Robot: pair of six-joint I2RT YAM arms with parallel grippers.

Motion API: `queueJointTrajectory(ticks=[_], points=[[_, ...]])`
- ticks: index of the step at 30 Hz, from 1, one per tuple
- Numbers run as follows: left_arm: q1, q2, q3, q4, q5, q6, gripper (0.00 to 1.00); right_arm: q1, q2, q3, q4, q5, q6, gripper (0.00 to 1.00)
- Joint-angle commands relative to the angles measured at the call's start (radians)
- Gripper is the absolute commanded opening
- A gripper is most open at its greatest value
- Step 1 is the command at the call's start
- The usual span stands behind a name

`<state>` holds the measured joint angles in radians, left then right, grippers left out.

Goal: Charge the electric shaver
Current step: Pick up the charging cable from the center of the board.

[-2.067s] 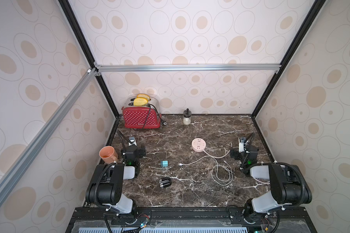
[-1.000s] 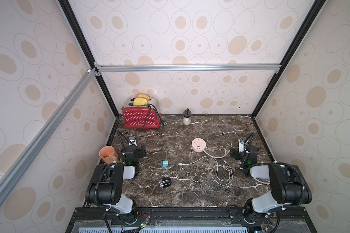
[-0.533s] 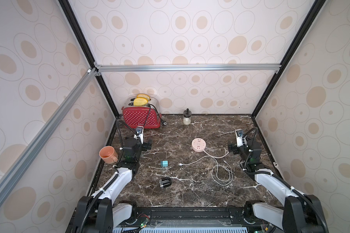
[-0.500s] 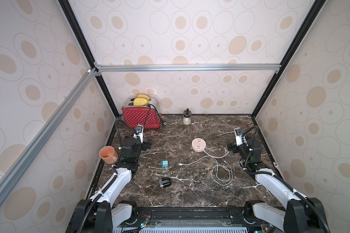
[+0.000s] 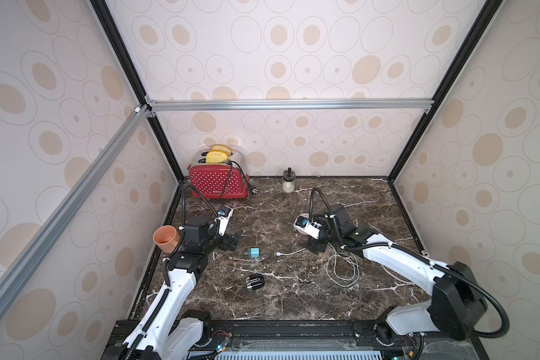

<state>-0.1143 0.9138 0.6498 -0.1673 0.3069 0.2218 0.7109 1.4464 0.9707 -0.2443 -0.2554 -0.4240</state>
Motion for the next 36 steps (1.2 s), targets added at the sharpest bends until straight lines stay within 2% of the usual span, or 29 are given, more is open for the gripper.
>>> queueJointTrajectory(ticks=[1,6,11,16,20,28,36], points=[[-0.002,-0.044,0.021,-0.100,-0.005,0.058,0.99,0.034,0.083,0.058,-0.113,-0.087,-0.079,0.77],[-0.002,-0.076,-0.011,-0.118,-0.022,0.068,0.99,0.071,0.214,0.117,-0.139,-0.112,-0.116,0.65],[-0.001,-0.072,-0.024,-0.112,-0.018,0.079,0.99,0.096,0.307,0.178,-0.141,-0.131,-0.110,0.58],[-0.002,-0.056,-0.025,-0.106,-0.034,0.105,0.99,0.119,0.388,0.213,-0.100,-0.120,-0.083,0.52],[-0.002,-0.052,-0.032,-0.096,-0.053,0.114,0.99,0.128,0.453,0.266,-0.127,-0.091,-0.070,0.42],[-0.001,-0.058,-0.068,-0.058,-0.062,0.116,0.99,0.132,0.518,0.323,-0.157,-0.075,-0.059,0.38],[-0.001,-0.063,-0.093,-0.033,-0.062,0.113,0.99,0.132,0.552,0.295,-0.134,-0.051,-0.058,0.35]])
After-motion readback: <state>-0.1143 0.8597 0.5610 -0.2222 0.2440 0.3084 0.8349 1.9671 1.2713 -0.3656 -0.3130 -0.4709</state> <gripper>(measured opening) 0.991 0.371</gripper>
